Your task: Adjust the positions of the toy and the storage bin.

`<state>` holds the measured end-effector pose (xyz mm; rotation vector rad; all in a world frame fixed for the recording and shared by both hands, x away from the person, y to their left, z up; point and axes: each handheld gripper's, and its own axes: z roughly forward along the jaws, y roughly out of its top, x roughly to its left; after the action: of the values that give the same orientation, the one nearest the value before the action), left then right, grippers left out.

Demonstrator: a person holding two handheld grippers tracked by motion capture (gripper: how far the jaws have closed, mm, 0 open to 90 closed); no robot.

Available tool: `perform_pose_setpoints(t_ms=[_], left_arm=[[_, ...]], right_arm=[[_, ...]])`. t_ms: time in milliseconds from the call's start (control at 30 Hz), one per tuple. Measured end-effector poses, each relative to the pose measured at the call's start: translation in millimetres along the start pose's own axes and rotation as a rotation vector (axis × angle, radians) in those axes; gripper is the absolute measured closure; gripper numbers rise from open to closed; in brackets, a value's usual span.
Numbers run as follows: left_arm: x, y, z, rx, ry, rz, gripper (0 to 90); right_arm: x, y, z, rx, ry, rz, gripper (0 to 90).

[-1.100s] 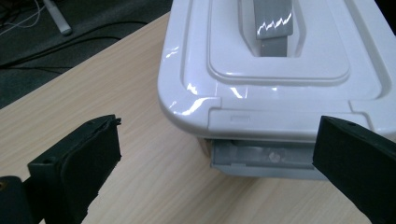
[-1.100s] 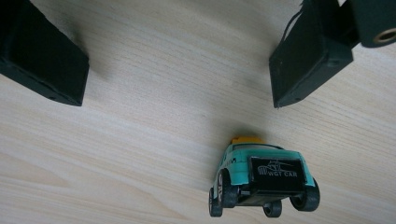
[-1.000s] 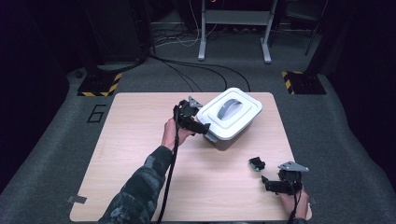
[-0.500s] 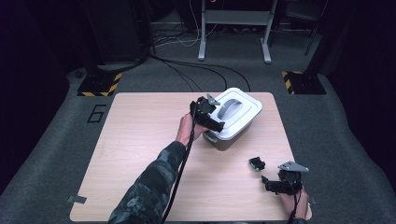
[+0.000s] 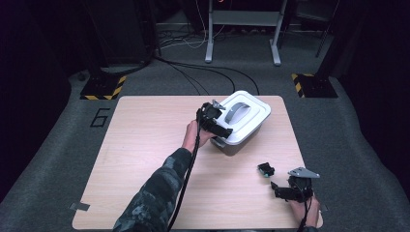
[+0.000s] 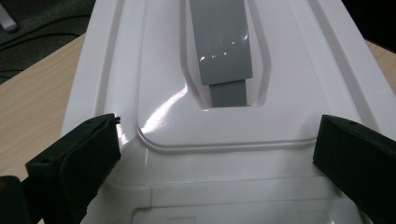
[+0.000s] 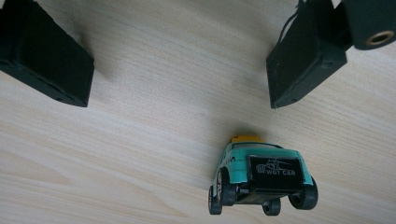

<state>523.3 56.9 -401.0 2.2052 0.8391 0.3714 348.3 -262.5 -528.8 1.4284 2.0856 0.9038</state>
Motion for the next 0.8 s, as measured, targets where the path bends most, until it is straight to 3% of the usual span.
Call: perform_pose_setpoints(t_ms=[333, 800], left_arm=[[-3.1, -2.3, -2.8, -0.001, 0.021, -0.011, 0.7], [-4.4, -6.6, -10.3, 0.004, 0.049, 0.016, 0.8]], right_arm=[[0.1, -0.1, -0.1, -0.001, -0.002, 0.001, 7.3], [0.0, -0.1, -0.2, -0.002, -0.002, 0.002, 7.8]])
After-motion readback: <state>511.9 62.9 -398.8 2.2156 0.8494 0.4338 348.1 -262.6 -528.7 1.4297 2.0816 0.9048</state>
